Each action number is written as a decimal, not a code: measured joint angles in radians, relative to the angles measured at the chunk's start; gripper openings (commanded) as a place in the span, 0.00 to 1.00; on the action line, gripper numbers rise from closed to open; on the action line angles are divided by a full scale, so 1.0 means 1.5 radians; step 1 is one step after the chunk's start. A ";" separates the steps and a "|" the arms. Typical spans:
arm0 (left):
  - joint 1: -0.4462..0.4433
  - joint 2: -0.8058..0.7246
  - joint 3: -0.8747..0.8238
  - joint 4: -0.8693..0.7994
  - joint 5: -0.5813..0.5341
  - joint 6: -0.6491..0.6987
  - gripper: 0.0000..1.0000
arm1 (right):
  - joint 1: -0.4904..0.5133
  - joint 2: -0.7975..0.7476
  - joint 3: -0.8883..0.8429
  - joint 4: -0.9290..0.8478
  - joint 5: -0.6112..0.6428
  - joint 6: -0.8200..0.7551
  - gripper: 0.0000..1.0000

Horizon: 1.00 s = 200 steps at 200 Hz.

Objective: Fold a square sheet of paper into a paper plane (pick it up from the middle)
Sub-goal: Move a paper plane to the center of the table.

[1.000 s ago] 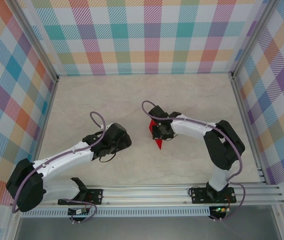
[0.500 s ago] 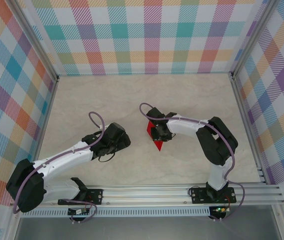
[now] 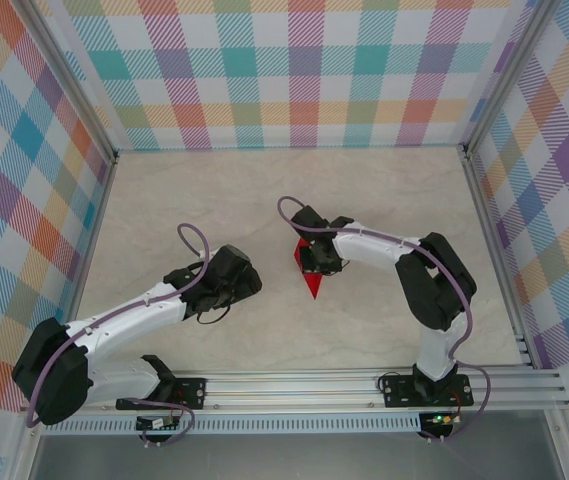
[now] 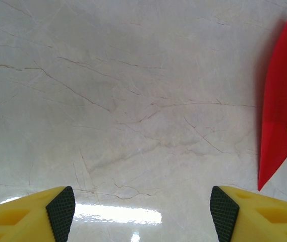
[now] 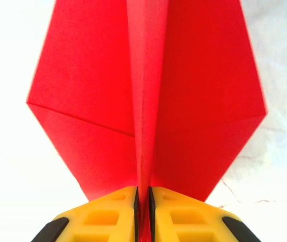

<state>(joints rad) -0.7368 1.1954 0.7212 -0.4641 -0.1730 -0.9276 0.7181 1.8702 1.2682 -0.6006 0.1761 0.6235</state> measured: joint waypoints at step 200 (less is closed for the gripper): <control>0.006 -0.015 -0.009 -0.001 0.000 0.000 0.77 | -0.008 0.069 0.036 0.006 -0.014 -0.043 0.31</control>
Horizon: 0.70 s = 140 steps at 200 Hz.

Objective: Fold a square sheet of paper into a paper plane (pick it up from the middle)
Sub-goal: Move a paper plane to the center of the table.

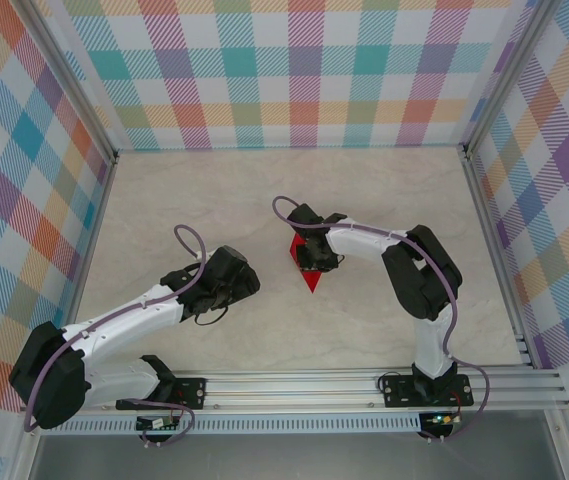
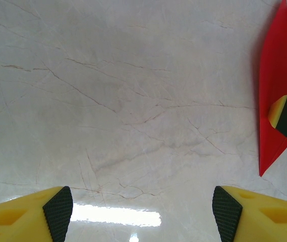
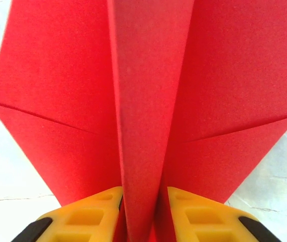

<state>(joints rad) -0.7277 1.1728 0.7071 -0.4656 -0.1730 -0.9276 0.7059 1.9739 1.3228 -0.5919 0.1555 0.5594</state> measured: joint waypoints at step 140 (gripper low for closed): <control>0.000 0.000 0.000 0.001 0.003 0.004 0.81 | -0.004 -0.033 0.018 -0.041 -0.009 -0.012 0.52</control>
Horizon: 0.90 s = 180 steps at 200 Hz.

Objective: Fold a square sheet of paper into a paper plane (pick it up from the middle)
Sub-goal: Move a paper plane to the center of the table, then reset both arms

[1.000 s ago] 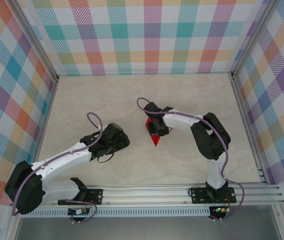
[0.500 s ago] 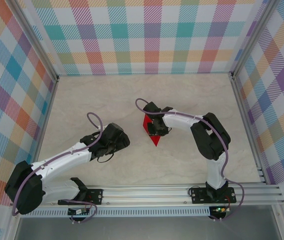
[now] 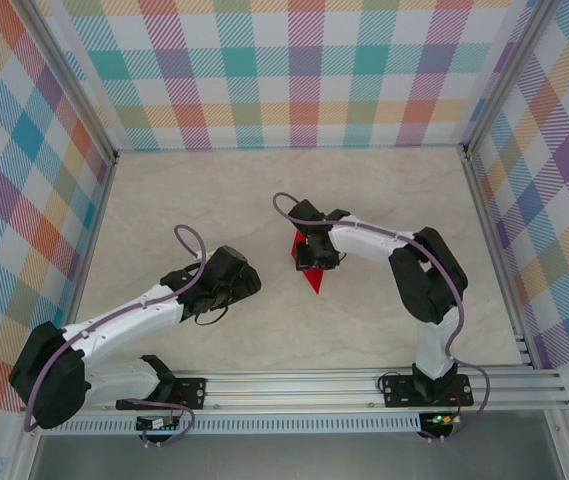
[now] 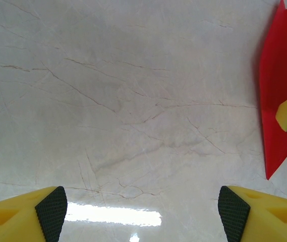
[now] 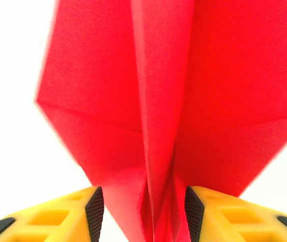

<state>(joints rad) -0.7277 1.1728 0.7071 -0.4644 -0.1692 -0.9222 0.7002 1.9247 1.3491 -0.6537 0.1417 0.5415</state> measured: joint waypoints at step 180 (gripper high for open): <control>0.002 -0.109 -0.017 -0.002 -0.036 0.052 1.00 | -0.108 -0.655 -0.373 0.100 0.395 -0.054 0.90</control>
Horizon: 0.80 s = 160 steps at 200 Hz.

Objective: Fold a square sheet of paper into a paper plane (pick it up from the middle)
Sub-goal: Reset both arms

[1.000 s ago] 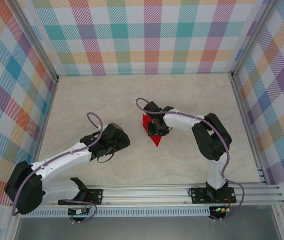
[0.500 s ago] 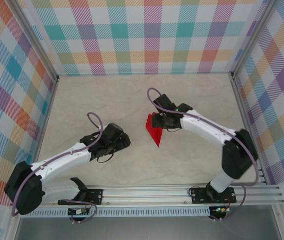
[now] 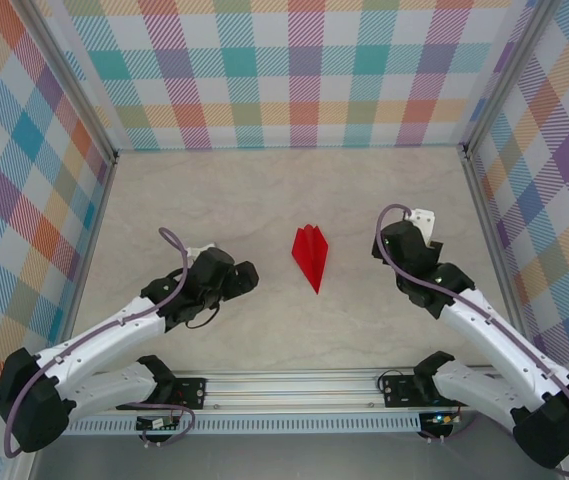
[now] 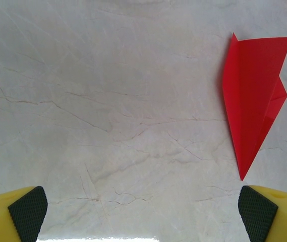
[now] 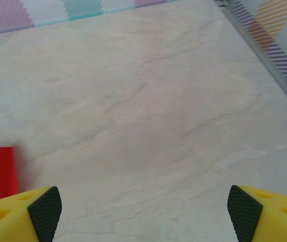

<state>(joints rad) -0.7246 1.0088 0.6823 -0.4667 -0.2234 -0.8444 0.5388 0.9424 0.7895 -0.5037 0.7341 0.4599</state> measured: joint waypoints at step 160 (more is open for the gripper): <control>0.001 -0.063 -0.024 -0.009 -0.052 0.065 1.00 | -0.252 0.169 -0.280 0.547 -0.180 -0.219 1.00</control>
<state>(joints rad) -0.7238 0.9146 0.6468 -0.4805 -0.3016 -0.7464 0.1612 1.1961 0.3698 0.3161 0.4648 0.1307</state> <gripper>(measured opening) 0.998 0.999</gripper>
